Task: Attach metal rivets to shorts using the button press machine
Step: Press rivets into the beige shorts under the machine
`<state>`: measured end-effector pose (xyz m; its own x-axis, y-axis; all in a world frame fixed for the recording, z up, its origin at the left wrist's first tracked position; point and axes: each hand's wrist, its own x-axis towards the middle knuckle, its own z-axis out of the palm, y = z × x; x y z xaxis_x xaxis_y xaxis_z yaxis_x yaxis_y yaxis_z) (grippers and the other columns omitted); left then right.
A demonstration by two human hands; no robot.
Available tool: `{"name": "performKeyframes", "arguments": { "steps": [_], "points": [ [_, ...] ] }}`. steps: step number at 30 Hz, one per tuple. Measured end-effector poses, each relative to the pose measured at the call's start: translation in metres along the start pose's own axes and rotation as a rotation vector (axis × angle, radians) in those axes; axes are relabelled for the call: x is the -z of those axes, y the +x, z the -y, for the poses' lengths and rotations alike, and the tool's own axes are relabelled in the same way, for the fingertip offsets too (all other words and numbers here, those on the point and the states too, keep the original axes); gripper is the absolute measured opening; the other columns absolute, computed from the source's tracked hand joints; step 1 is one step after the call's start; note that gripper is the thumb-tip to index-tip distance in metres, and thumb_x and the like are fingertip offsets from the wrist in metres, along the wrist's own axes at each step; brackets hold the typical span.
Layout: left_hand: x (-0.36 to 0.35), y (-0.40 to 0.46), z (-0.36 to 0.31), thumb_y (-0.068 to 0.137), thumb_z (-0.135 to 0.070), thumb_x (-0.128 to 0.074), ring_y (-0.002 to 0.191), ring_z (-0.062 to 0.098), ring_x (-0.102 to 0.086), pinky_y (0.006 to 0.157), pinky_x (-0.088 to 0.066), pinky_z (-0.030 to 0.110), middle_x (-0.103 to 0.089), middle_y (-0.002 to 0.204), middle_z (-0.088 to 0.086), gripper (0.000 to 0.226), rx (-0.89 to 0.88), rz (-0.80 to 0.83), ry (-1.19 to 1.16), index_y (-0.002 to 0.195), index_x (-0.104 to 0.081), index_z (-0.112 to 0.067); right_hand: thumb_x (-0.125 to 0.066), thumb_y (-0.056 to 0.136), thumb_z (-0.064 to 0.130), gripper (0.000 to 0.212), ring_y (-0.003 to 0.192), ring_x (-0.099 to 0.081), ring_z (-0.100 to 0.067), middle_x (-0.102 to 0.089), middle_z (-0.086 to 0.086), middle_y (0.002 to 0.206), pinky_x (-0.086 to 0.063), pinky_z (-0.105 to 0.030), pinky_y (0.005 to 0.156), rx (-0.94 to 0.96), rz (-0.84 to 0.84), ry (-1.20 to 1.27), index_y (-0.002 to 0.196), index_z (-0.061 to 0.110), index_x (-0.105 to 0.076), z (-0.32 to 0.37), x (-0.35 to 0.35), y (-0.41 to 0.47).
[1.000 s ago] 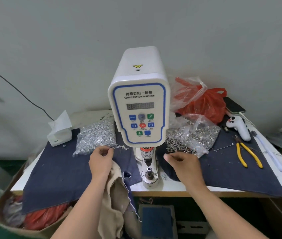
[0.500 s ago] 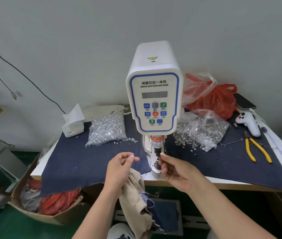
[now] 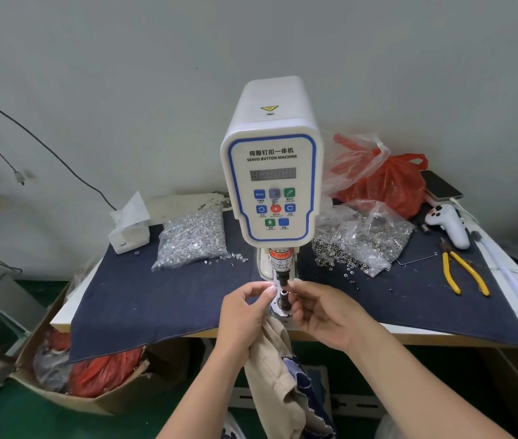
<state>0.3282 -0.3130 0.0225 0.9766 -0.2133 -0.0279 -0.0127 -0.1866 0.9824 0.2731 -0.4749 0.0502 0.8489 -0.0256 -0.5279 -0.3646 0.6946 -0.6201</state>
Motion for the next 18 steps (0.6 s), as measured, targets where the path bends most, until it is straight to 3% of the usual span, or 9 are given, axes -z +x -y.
{"name": "performKeyframes", "arguments": {
  "steps": [4,8,13,18],
  "points": [
    [-0.008,-0.001,-0.002,0.092,-0.028,-0.081,0.096,-0.01,-0.069,0.074,-0.047,0.001,-0.079,0.096,-0.023,0.004,0.013,0.006,-0.05,0.094,-0.082,-0.031,-0.074,0.092,0.018,0.017,0.053,-0.051,-0.009,-0.063,-0.006,0.065,-0.045,-0.019,0.051,0.124,-0.091,-0.21,0.096,0.004,-0.082,0.007,0.018,0.004],
    [-0.013,0.002,-0.004,0.093,-0.026,-0.079,0.093,-0.019,-0.064,0.069,-0.046,-0.001,-0.075,0.09,-0.033,0.01,0.039,0.021,-0.016,0.092,-0.079,-0.036,-0.061,0.101,0.018,0.023,0.048,-0.045,-0.009,-0.059,-0.004,0.06,-0.039,-0.019,0.045,0.277,-0.27,-0.206,0.098,0.005,-0.08,0.011,0.048,0.016],
    [-0.015,0.003,-0.003,0.091,-0.029,-0.082,0.095,-0.005,-0.071,0.074,-0.051,0.01,-0.079,0.094,-0.02,0.007,0.068,0.045,-0.019,0.097,-0.081,-0.033,-0.058,0.104,0.017,0.027,0.047,-0.048,-0.011,-0.06,-0.007,0.062,-0.041,-0.021,0.043,0.259,-0.218,-0.153,0.099,0.002,-0.079,0.012,0.065,0.022],
    [-0.015,0.001,-0.005,0.092,-0.03,-0.081,0.093,-0.002,-0.071,0.076,-0.05,0.015,-0.078,0.093,-0.017,0.005,0.076,0.048,-0.004,0.096,-0.081,-0.033,-0.056,0.105,0.019,0.027,0.05,-0.05,-0.012,-0.062,-0.007,0.064,-0.042,-0.022,0.046,0.292,-0.196,-0.21,0.101,0.002,-0.077,0.01,0.065,0.021]
  ]
}}
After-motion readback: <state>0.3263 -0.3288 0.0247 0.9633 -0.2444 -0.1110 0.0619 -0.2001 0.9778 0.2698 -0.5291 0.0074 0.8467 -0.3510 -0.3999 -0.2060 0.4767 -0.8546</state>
